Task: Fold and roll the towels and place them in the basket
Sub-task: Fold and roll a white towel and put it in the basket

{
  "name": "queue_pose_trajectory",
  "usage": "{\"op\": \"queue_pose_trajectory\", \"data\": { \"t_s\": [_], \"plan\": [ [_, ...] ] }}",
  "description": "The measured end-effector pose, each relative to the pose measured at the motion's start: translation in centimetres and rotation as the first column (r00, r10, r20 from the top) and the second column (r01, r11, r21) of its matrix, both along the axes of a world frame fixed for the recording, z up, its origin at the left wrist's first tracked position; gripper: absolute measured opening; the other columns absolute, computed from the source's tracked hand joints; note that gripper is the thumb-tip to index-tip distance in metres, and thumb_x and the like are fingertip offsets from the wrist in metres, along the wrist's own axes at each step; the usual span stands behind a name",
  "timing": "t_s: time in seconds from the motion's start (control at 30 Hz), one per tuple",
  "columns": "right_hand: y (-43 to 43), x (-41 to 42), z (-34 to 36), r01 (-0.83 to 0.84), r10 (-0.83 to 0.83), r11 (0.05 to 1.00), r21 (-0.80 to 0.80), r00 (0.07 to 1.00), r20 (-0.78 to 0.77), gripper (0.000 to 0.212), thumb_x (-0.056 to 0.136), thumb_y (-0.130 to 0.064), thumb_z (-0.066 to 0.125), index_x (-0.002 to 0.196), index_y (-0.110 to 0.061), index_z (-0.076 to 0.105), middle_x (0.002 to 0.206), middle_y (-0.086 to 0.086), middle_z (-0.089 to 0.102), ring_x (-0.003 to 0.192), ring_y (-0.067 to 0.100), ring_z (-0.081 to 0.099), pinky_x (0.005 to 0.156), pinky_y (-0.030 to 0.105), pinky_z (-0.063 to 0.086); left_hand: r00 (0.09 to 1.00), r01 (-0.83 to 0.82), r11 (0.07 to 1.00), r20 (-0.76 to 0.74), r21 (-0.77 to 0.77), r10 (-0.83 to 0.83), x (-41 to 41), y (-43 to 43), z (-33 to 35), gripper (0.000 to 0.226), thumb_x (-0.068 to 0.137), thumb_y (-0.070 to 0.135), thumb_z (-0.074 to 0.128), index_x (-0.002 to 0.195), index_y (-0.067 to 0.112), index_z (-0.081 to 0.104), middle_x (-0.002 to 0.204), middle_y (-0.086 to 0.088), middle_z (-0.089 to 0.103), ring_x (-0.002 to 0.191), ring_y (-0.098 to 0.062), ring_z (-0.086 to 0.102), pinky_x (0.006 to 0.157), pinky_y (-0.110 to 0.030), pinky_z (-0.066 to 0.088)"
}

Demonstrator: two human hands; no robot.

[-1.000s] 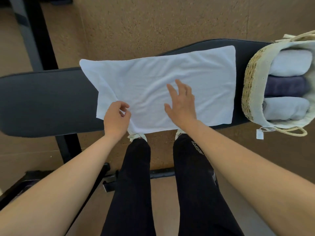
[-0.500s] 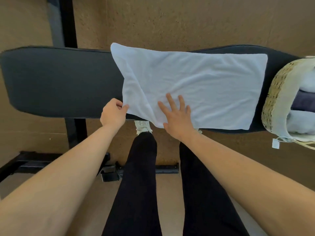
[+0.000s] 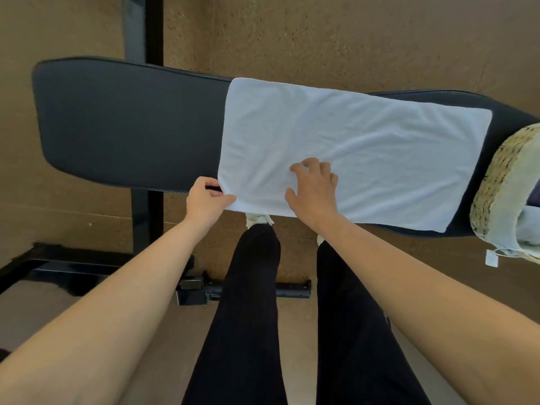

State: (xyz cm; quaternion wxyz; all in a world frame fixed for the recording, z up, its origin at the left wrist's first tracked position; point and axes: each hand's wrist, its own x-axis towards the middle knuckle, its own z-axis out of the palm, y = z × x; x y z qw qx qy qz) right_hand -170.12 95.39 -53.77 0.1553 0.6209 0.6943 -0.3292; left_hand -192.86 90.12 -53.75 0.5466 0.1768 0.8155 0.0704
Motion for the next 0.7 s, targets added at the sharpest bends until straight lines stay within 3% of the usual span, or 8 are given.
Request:
{"op": "queue_pose_trajectory", "data": {
  "t_s": [0.07,0.13,0.23,0.33,0.43,0.53,0.6,0.7],
  "plan": [
    [0.4,-1.8,0.2,0.11,-0.129,0.988,-0.11,0.975,-0.18,0.033,0.093,-0.027,0.062,0.125,-0.02,0.061,0.124,0.001,0.055,0.114,0.023,0.051,0.097,0.038,0.041,0.99,-0.109,0.994,0.093,0.029,0.106,-0.3,0.3,0.1,0.039,0.085,0.021,0.083,0.115,0.021,0.058,0.106,-0.005,0.072,0.099,-0.022,0.071,0.089,-0.041,0.06],
    [0.8,-3.7,0.6,0.256,-0.35,0.918,-0.303,0.881,-0.317,0.023,0.093,-0.029,0.066,0.115,-0.021,0.065,0.107,-0.004,0.062,0.096,0.015,0.06,0.087,0.033,0.05,0.987,-0.106,0.991,0.128,0.078,0.095,-0.2,0.5,0.6,0.033,0.087,0.019,0.082,0.111,0.02,0.06,0.102,-0.007,0.073,0.095,-0.022,0.072,0.085,-0.041,0.061],
    [1.2,-6.3,1.2,0.394,-0.584,0.784,-0.481,0.731,-0.354,0.023,0.093,-0.036,0.068,0.109,-0.019,0.067,0.1,-0.001,0.069,0.09,0.014,0.067,0.081,0.032,0.059,0.987,-0.017,0.985,0.163,0.174,-0.012,0.1,0.6,1.4,0.028,0.087,0.015,0.081,0.108,0.016,0.063,0.093,-0.006,0.07,0.083,-0.016,0.067,0.073,-0.03,0.057],
    [1.3,-8.0,1.4,0.443,-0.738,0.624,-0.644,0.604,-0.301,0.033,0.094,-0.042,0.067,0.114,-0.015,0.065,0.106,0.002,0.068,0.092,0.015,0.07,0.081,0.033,0.063,0.943,0.003,0.983,0.328,0.183,-0.064,0.3,0.7,2.5,0.02,0.088,0.009,0.078,0.103,0.018,0.068,0.092,-0.004,0.07,0.082,-0.011,0.065,0.072,-0.024,0.054],
    [0.8,-8.2,0.8,0.454,-0.678,0.693,-0.56,0.675,-0.29,0.027,0.091,-0.038,0.07,0.103,-0.014,0.065,0.094,-0.004,0.065,0.088,0.01,0.062,0.078,0.025,0.054,0.903,-0.032,0.993,0.429,0.117,-0.021,0.3,1.0,3.2,0.017,0.091,0.004,0.063,0.095,0.016,0.074,0.093,-0.001,0.072,0.091,-0.013,0.067,0.078,-0.029,0.053],
    [0.5,-7.5,0.7,0.447,-0.577,0.797,-0.407,0.762,-0.294,0.01,0.092,-0.023,0.067,0.1,-0.016,0.066,0.085,-0.007,0.062,0.081,0.01,0.059,0.079,0.027,0.052,0.967,-0.055,0.981,0.256,0.184,0.006,0.3,2.0,3.0,0.013,0.094,0.01,0.057,0.085,0.015,0.065,0.09,-0.006,0.064,0.089,-0.019,0.061,0.082,-0.037,0.051],
    [0.4,-6.9,1.2,0.397,-0.514,0.841,-0.369,0.799,-0.312,0.007,0.095,-0.021,0.064,0.101,-0.018,0.063,0.082,-0.008,0.061,0.078,0.009,0.058,0.077,0.028,0.052,0.983,0.007,0.965,0.178,0.262,-0.055,0.7,3.7,3.0,0.011,0.1,0.016,0.055,0.106,0.022,0.061,0.098,-0.002,0.059,0.092,-0.015,0.058,0.082,-0.032,0.048],
    [0.2,-5.9,2.2,0.347,-0.471,0.866,-0.36,0.808,-0.354,0.015,0.098,-0.021,0.063,0.112,-0.017,0.063,0.088,-0.005,0.062,0.077,0.007,0.058,0.072,0.022,0.049,0.933,0.306,0.9,0.09,0.31,-0.348,1.9,7.4,2.3,0.042,0.105,0.024,0.05,0.145,0.037,0.045,0.122,-0.004,0.044,0.107,-0.014,0.051,0.096,-0.024,0.038]
  ]
}}
